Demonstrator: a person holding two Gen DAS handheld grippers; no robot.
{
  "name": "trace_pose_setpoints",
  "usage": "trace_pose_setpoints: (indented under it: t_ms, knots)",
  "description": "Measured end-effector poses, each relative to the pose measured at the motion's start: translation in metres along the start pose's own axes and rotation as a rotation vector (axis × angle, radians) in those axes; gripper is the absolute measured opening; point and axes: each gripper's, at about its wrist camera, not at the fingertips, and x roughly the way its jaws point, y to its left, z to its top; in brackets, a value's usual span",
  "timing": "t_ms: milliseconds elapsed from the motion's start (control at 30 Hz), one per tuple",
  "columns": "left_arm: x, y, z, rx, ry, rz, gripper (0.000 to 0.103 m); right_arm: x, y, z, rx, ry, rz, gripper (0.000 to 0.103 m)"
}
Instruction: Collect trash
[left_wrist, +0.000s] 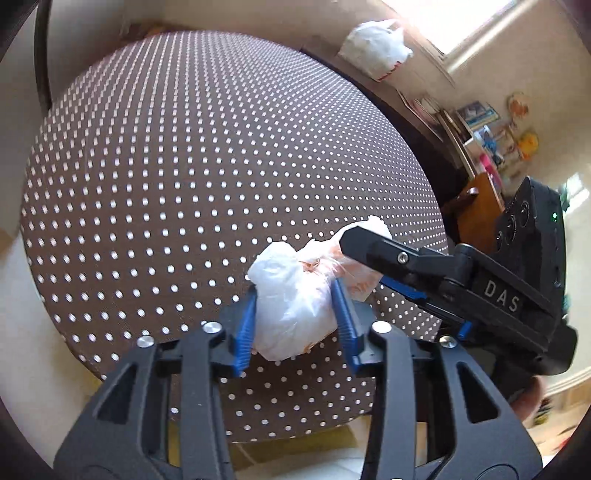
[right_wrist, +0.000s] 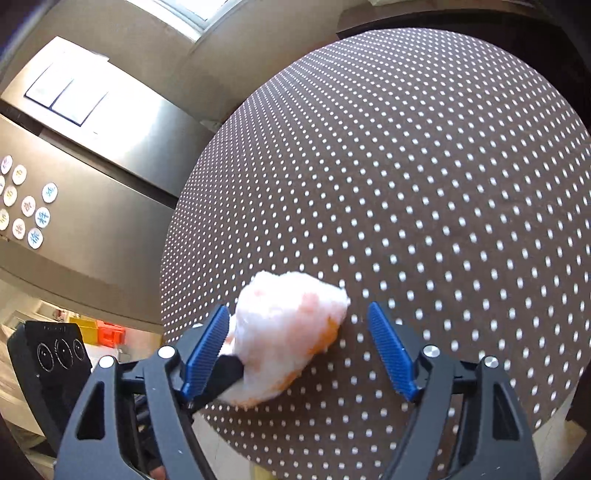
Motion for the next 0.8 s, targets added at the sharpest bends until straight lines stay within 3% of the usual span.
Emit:
trace_pose_setpoints:
  t_ms: [33, 133, 200, 433, 633, 800]
  knots:
    - [0.000, -0.001, 0.000, 0.006, -0.004, 0.000, 0.033, -0.003, 0.004, -0.007, 0.003, 0.001, 0.005, 0.076]
    - [-0.001, -0.004, -0.003, 0.030, -0.018, 0.009, 0.028, -0.008, 0.001, -0.018, -0.022, -0.002, 0.036, 0.046]
    - [0.000, -0.008, -0.002, 0.041, -0.028, 0.016, 0.027, -0.010, 0.000, -0.023, -0.010, -0.010, 0.064, 0.039]
    - [-0.011, -0.011, 0.011, 0.033, -0.073, 0.003, 0.026, -0.029, 0.032, -0.048, -0.088, -0.093, 0.042, 0.036]
    - [-0.033, 0.003, 0.010, 0.013, -0.131, 0.022, 0.026, -0.028, 0.065, -0.057, -0.121, -0.103, 0.060, 0.036]
    - [-0.061, 0.031, 0.011, -0.037, -0.193, 0.065, 0.026, -0.004, 0.097, -0.057, -0.168, -0.081, 0.090, 0.036]
